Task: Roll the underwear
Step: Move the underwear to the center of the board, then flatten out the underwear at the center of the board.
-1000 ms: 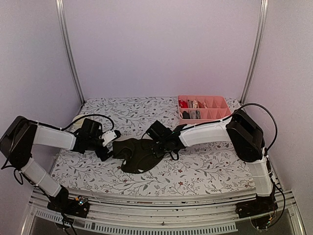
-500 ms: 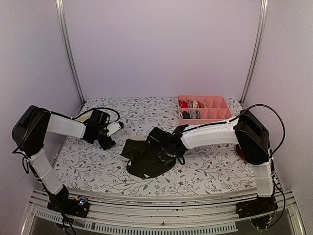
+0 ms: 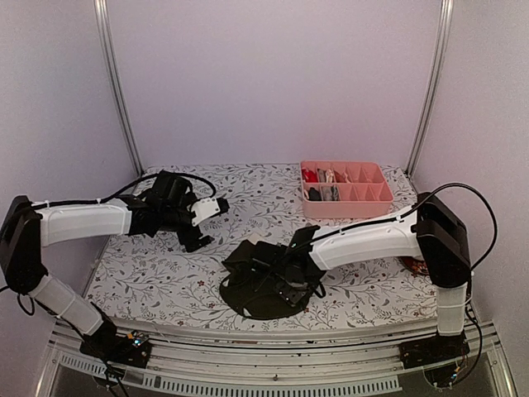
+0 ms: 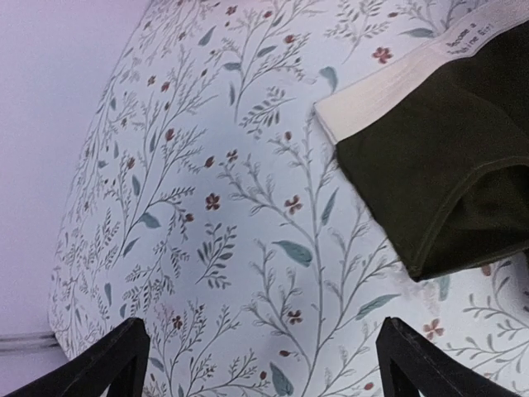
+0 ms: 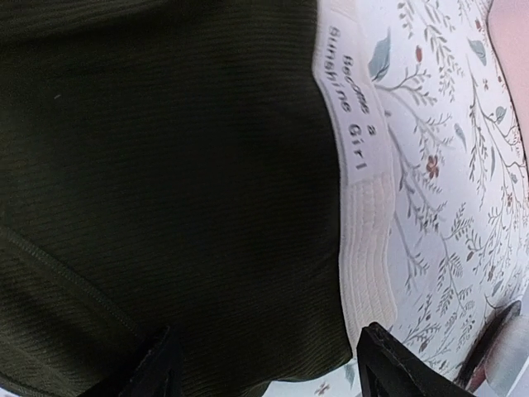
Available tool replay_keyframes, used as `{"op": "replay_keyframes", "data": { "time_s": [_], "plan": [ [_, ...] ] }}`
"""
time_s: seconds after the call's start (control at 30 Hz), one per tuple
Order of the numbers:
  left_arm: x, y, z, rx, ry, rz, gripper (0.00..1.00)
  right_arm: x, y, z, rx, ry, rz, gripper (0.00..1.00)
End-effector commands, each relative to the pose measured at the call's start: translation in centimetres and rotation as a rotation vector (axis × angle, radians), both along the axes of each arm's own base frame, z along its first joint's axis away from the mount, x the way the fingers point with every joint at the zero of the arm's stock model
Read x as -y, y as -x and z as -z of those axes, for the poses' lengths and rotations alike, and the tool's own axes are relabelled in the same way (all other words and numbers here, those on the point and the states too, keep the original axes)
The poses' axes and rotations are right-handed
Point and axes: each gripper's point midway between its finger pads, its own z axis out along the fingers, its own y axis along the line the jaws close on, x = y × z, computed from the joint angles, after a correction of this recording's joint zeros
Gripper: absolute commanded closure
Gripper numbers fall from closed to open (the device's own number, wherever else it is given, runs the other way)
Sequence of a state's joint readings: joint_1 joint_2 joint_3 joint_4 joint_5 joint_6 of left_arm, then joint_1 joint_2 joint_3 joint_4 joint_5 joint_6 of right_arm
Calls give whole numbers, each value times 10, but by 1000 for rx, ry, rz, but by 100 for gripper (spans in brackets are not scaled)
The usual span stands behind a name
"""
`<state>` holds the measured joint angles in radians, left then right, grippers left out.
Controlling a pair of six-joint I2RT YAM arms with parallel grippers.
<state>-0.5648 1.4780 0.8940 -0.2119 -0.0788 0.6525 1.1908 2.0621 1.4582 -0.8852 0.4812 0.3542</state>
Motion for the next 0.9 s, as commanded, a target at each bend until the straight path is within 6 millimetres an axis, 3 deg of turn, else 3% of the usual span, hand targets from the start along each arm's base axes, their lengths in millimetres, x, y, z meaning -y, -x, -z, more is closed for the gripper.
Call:
{"op": "replay_keyframes", "data": {
  "time_s": [0.0, 0.17, 0.33, 0.4, 0.63, 0.87],
  "plan": [
    [20, 38, 28, -159, 21, 111, 2, 13, 32, -19, -23, 27, -6, 24],
    [26, 38, 55, -265, -17, 116, 2, 5, 15, -63, 125, -65, 41, 21],
    [40, 35, 60, -314, 0, 157, 2, -37, 11, -86, 199, -214, -87, 21],
    [45, 31, 58, -323, 6, 167, 2, -56, 13, -82, 202, -239, -167, 21],
    [65, 23, 55, -352, 60, 194, 2, -87, 8, -58, 195, -207, -247, 21],
    [73, 26, 73, -390, 34, 208, 2, -106, 12, -26, 138, -168, -311, 21]
  ]
}}
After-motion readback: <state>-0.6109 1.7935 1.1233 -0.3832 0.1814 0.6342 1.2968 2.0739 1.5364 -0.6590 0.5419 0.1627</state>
